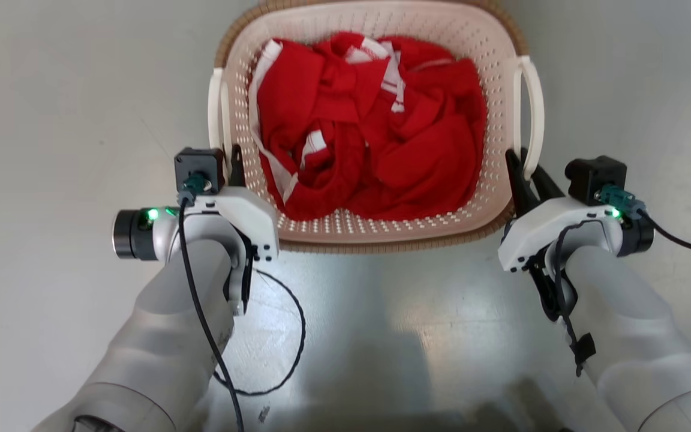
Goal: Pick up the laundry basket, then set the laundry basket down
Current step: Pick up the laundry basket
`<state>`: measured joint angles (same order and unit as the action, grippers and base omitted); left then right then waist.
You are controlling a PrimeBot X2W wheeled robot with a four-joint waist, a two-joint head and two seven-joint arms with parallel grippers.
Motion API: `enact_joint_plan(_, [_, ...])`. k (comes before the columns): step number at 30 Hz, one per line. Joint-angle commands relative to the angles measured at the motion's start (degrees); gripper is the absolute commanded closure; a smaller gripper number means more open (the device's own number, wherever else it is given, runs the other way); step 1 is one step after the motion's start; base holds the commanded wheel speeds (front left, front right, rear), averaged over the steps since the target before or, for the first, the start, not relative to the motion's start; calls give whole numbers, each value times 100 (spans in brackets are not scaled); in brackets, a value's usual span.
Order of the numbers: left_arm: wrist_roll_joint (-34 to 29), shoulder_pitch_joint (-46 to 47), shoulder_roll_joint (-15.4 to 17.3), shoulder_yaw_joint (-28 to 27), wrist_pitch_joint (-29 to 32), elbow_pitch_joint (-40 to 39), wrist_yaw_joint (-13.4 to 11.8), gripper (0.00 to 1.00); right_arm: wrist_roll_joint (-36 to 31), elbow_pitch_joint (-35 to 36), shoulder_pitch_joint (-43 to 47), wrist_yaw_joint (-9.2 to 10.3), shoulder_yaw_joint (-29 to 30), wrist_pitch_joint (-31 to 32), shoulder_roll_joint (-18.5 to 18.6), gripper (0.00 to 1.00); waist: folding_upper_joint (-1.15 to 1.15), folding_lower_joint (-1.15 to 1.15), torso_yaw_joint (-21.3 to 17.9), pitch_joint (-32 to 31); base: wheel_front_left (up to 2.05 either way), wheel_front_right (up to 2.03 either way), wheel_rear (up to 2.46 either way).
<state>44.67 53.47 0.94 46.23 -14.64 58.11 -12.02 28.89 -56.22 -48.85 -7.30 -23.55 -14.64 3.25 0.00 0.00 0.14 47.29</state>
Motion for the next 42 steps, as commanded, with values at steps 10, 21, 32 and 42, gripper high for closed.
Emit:
enact_joint_plan(10, [498, -483, 194, 401, 117, 205, 69, 100, 335, -344, 599, -19, -401, -36, -37, 100, 0, 0, 138, -981, 0, 0, 0])
enact_joint_plan(21, [1079, -1240, 194, 863, 102, 85, -4, 100, 606, -741, 1188, -19, -679, -36, -37, 100, 0, 0, 151, -2033, 0, 0, 0])
enact_joint_plan(32, [1593, -2012, 194, 1493, 174, -95, -54, 100, 1053, -945, 1912, -19, -985, -36, -37, 100, 0, 0, 207, -3263, 0, 0, 0])
enact_joint_plan(42, [1960, -2486, 194, 1909, 257, -110, -78, 100, 1247, -1183, 2364, -19, -1146, -36, -37, 100, 0, 0, 352, -4138, 0, 0, 0])
